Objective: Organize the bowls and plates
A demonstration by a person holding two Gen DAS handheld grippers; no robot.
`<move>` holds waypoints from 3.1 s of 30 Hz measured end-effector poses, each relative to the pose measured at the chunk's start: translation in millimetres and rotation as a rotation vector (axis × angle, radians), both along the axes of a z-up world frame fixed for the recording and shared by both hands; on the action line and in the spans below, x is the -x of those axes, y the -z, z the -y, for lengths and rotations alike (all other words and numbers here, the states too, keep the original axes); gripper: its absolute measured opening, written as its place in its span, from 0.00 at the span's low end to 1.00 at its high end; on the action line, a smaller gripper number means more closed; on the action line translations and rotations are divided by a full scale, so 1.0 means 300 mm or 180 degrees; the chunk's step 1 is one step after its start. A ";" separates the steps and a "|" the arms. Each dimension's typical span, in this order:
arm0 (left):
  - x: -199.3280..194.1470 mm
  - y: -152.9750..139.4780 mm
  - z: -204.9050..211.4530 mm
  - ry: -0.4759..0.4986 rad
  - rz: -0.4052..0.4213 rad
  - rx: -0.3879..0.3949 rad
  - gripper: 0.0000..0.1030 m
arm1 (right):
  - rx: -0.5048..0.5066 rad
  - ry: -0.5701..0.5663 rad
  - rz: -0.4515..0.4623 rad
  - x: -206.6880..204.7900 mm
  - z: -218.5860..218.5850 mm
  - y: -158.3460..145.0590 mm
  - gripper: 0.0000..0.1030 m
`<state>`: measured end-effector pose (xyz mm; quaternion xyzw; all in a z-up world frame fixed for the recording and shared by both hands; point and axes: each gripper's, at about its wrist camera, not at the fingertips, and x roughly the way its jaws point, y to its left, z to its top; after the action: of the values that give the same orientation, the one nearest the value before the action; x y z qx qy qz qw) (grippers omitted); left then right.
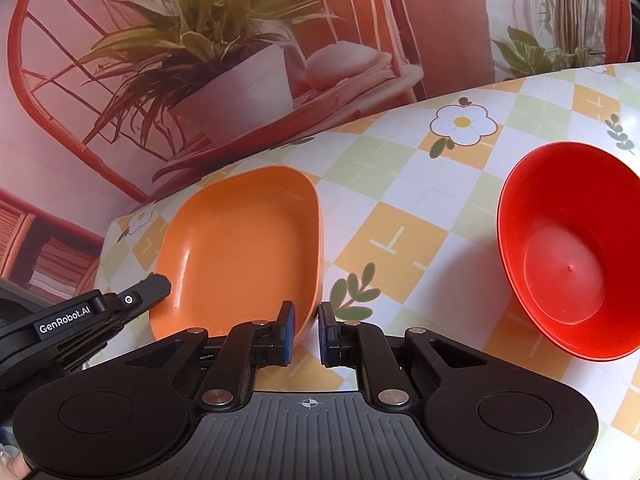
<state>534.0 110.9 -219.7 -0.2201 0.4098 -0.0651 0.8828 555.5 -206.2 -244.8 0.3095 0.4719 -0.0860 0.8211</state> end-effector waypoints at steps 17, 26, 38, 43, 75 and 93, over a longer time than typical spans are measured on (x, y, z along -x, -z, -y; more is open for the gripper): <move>0.033 -0.077 -0.031 -0.0071 0.0011 -0.0338 0.08 | 0.0002 -0.0095 -0.0007 0.012 -0.013 -0.002 0.08; 0.023 -0.011 -0.024 -0.0076 -0.0184 -0.0496 0.09 | 0.0035 -0.0114 -0.0003 0.012 -0.017 0.002 0.08; 0.041 -0.056 -0.112 -0.0236 -0.0110 -0.0088 0.36 | 0.0026 -0.0106 -0.0036 0.013 -0.013 0.010 0.07; 0.045 -0.077 -0.102 -0.0209 -0.0060 -0.0124 0.37 | 0.0028 -0.0100 -0.0045 0.017 -0.012 0.016 0.07; 0.169 -0.147 0.022 -0.0069 0.0167 -0.0548 0.06 | -0.0070 -0.0178 0.0167 0.104 -0.015 -0.112 0.06; 0.476 -0.499 0.202 0.0119 0.0645 -0.0706 0.07 | -0.0223 -0.0096 0.0834 0.496 0.098 -0.432 0.07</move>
<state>391.2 50.4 -70.0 -0.1058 0.3273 -0.0578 0.9372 406.8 -235.7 -115.4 0.3394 0.3679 -0.0159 0.8656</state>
